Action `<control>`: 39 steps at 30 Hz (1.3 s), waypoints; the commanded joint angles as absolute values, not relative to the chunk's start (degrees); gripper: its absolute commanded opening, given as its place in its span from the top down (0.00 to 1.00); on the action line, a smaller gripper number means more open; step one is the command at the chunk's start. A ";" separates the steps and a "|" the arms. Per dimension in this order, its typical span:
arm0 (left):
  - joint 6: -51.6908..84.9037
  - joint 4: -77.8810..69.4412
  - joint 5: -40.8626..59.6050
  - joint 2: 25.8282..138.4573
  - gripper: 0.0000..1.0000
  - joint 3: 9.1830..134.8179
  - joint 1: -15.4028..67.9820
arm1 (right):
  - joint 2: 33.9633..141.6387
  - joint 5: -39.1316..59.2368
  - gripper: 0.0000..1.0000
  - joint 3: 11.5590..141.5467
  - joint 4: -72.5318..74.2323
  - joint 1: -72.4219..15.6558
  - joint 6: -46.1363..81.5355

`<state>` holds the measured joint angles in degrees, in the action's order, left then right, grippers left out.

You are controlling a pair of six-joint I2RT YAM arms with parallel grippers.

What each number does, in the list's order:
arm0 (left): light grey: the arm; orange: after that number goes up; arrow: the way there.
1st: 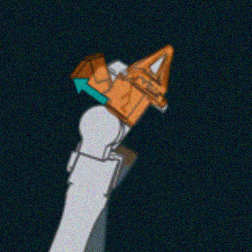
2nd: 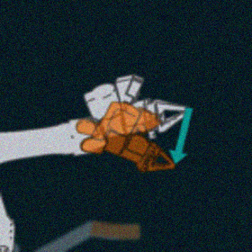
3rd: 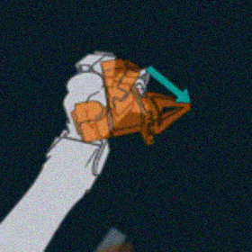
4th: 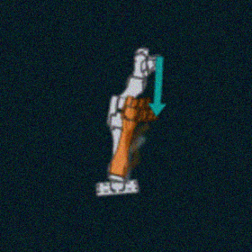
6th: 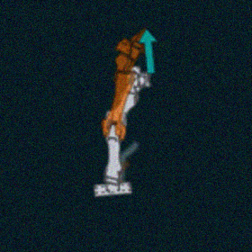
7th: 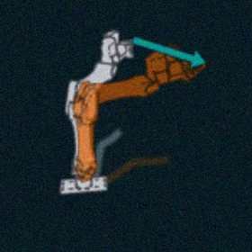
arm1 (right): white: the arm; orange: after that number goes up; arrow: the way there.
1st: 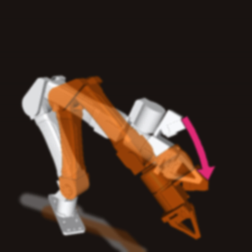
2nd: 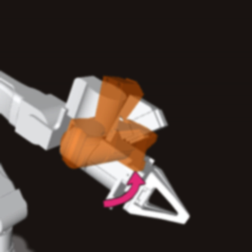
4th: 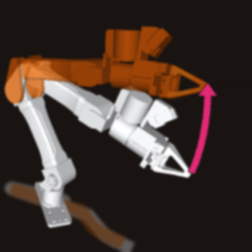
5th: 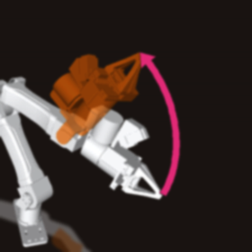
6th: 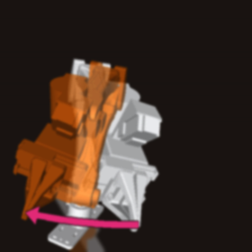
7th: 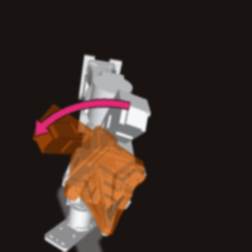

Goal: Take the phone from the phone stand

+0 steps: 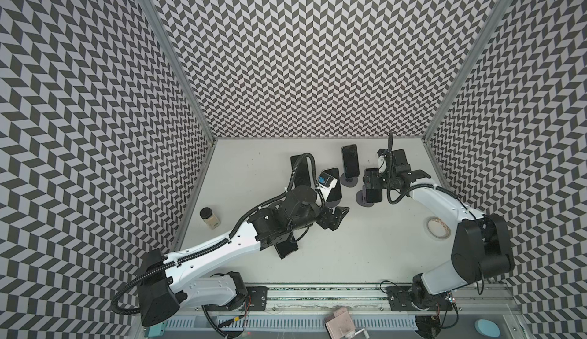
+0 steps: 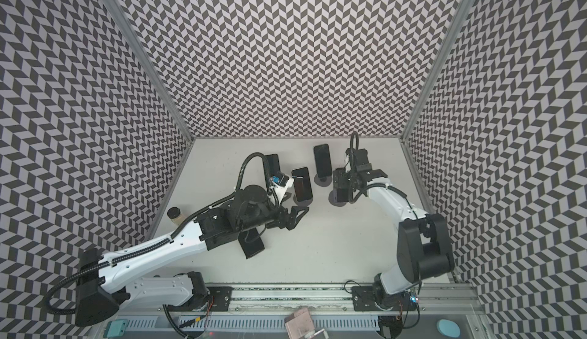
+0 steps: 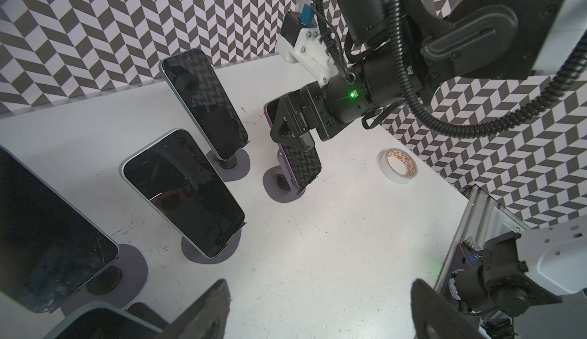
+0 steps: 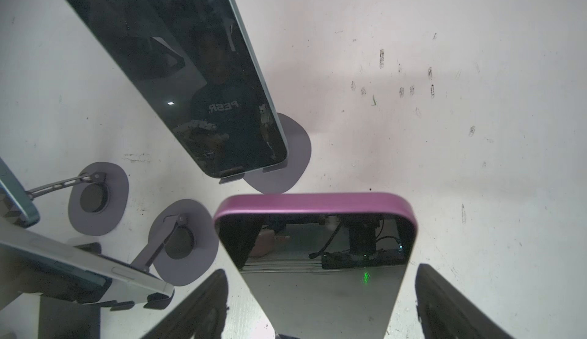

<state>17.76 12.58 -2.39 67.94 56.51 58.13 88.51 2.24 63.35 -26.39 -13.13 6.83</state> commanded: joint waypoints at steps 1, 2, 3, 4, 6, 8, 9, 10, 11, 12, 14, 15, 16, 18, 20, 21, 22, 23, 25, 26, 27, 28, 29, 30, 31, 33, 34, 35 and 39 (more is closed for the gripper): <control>19.07 13.80 -3.71 67.59 0.11 58.26 58.45 | 89.90 2.20 0.12 65.03 -23.93 -13.55 6.31; 19.07 13.89 -3.71 67.50 0.11 58.27 58.45 | 90.25 2.20 0.13 65.35 -24.08 -13.54 6.24; 19.07 14.06 -3.78 67.51 0.11 58.27 58.46 | 90.54 2.16 0.12 65.62 -24.17 -13.54 6.24; 19.07 14.17 -3.86 67.44 0.11 58.27 58.46 | 90.70 2.11 0.13 65.78 -24.19 -13.61 6.19; 19.07 14.33 -4.21 67.24 0.11 58.27 58.48 | 90.97 2.02 0.12 65.89 -24.04 -13.63 6.22; 18.98 14.58 -4.44 67.12 0.11 58.18 58.49 | 91.22 1.93 0.13 65.91 -23.99 -13.75 6.22; 18.90 14.62 -4.56 66.98 0.11 58.14 58.45 | 91.32 1.87 0.13 66.00 -24.08 -13.79 6.22; 18.90 14.60 -4.66 66.89 0.11 58.10 58.45 | 91.49 1.76 0.13 66.00 -24.08 -13.79 6.24; 18.90 14.61 -4.74 66.83 0.11 58.01 58.49 | 91.57 1.70 0.13 65.96 -24.08 -13.82 6.12; 18.90 14.60 -4.79 66.80 0.11 58.01 58.53 | 91.66 1.54 0.14 65.97 -24.17 -13.80 6.10; 18.98 14.66 -4.83 66.79 0.11 57.93 58.45 | 91.89 1.17 0.16 66.04 -24.33 -13.89 5.88; 19.05 14.60 -4.84 66.73 0.11 57.92 58.45 | 91.93 1.11 0.17 66.08 -24.35 -13.85 5.81; 19.14 14.63 -4.83 66.71 0.11 57.92 58.47 | 92.01 1.06 0.18 66.19 -24.43 -13.99 5.71; 19.16 14.60 -4.84 66.81 0.11 57.93 58.45 | 92.11 0.98 0.21 66.43 -24.61 -14.01 5.61; 19.18 14.66 -4.87 66.81 0.11 57.95 58.45 | 92.03 0.85 0.22 66.48 -24.78 -14.02 5.56; 19.20 14.66 -4.92 66.80 0.11 57.92 58.47 | 92.04 0.68 0.23 66.62 -24.76 -14.07 5.57; 19.16 14.59 -4.92 66.82 0.11 57.92 58.47 | 91.93 0.65 0.24 66.58 -24.78 -14.14 5.55; 19.16 14.60 -4.95 66.82 0.11 57.92 58.45 | 91.85 0.66 0.25 66.60 -24.87 -14.08 5.54; 19.16 14.54 -4.93 66.80 0.11 57.92 58.45 | 91.73 0.62 0.26 66.62 -24.96 -14.20 5.62; 19.16 14.56 -4.92 66.80 0.11 57.92 58.45 | 91.59 0.56 0.27 66.62 -25.05 -14.16 5.53; 19.16 14.57 -4.92 66.82 0.11 57.92 58.46 | 91.51 0.60 0.27 66.61 -25.13 -14.15 5.50; 19.16 14.46 -4.97 66.78 0.11 57.92 58.45 | 91.43 0.50 0.27 66.57 -25.18 -14.20 5.60; 19.16 14.50 -4.92 66.72 0.11 57.92 58.49 | 91.33 0.37 0.27 66.59 -25.23 -14.16 5.57; 19.16 14.47 -4.92 66.76 0.11 57.92 58.45 | 91.19 0.33 0.28 66.52 -25.22 -14.18 5.49; 19.08 14.38 -4.92 66.71 0.11 57.92 58.49 | 91.06 0.20 0.28 66.62 -25.22 -14.15 5.50; 19.07 14.35 -5.02 66.64 0.11 57.92 58.45 | 90.75 0.18 0.29 66.56 -25.22 -14.15 5.37; 19.07 14.34 -5.01 66.54 0.11 57.92 58.45 | 90.67 0.11 0.29 66.60 -25.22 -14.15 5.38; 19.03 14.39 -5.01 66.50 0.11 57.83 58.45 | 90.54 0.09 0.29 66.52 -25.22 -14.19 5.36; 19.25 14.34 -5.18 66.10 0.11 57.57 58.46 | 90.22 0.27 0.30 66.53 -25.18 -14.15 5.19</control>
<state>18.11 13.93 -4.27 67.75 56.51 58.13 91.57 0.82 65.10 -26.76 -13.78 5.74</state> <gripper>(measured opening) 0.894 0.726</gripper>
